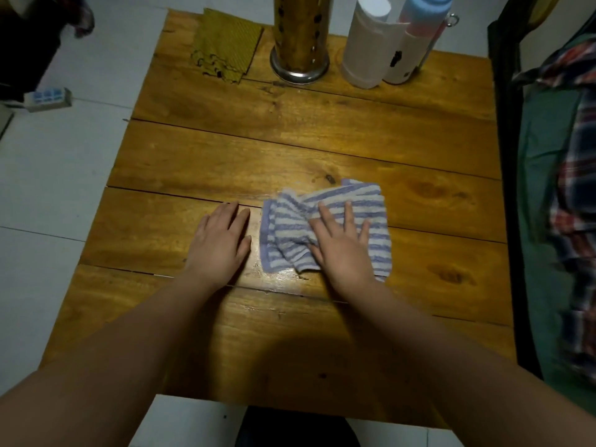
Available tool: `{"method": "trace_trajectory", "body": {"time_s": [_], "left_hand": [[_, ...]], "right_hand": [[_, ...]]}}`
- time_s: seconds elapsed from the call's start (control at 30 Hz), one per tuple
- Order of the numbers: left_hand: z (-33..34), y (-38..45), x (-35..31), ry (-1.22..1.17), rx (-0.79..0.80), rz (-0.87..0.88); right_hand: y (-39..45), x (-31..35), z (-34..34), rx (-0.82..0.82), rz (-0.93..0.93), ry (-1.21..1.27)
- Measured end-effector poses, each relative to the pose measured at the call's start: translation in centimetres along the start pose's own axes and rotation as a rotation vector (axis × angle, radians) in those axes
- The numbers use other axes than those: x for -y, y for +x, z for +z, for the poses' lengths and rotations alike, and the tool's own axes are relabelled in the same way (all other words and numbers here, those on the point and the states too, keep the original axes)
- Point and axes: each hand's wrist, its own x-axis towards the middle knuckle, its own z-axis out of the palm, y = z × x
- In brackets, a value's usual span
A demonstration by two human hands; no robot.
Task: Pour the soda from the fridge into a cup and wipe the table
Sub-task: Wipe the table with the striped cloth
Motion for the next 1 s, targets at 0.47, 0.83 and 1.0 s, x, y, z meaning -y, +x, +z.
{"method": "trace_trajectory", "body": {"time_s": [0.47, 0.83, 1.0], "left_hand": [[-0.8, 3.5, 0.6, 0.015, 0.011, 0.056], [-0.2, 2.5, -0.6, 0.023, 0.026, 0.021], [0.2, 0.9, -1.4, 0.007, 0.036, 0.005]], "right_hand": [[4.5, -5.9, -2.7, -0.111, 0.367, 0.066], [-0.1, -3.4, -1.5, 0.072, -0.135, -0.129], [-4.6, -3.5, 0.4, 0.087, -0.369, -0.314]]}}
